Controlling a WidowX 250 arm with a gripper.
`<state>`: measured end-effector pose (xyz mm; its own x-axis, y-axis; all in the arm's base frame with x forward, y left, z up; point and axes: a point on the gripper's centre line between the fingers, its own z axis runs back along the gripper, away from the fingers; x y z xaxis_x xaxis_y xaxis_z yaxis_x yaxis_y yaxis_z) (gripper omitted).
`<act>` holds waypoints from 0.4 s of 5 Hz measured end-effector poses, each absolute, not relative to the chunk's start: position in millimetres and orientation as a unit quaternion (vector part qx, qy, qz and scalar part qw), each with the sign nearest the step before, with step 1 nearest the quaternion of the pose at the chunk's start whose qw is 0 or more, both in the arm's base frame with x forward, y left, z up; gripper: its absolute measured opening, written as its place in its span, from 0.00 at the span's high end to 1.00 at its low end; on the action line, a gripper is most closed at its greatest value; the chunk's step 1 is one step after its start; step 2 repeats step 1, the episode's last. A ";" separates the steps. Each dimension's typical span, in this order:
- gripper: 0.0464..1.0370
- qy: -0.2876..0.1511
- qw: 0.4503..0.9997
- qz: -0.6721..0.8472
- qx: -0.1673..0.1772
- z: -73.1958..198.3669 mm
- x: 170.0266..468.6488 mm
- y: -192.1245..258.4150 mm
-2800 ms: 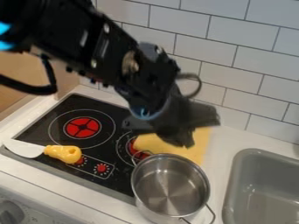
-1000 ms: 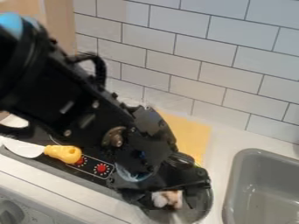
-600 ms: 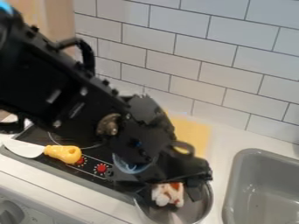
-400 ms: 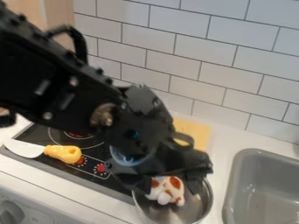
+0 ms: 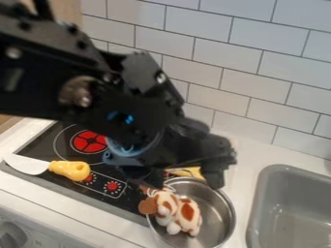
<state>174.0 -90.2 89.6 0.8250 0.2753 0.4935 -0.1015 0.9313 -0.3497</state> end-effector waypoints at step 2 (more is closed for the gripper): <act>0.04 -0.303 0.934 0.093 -0.163 99.4 176.0 -89.1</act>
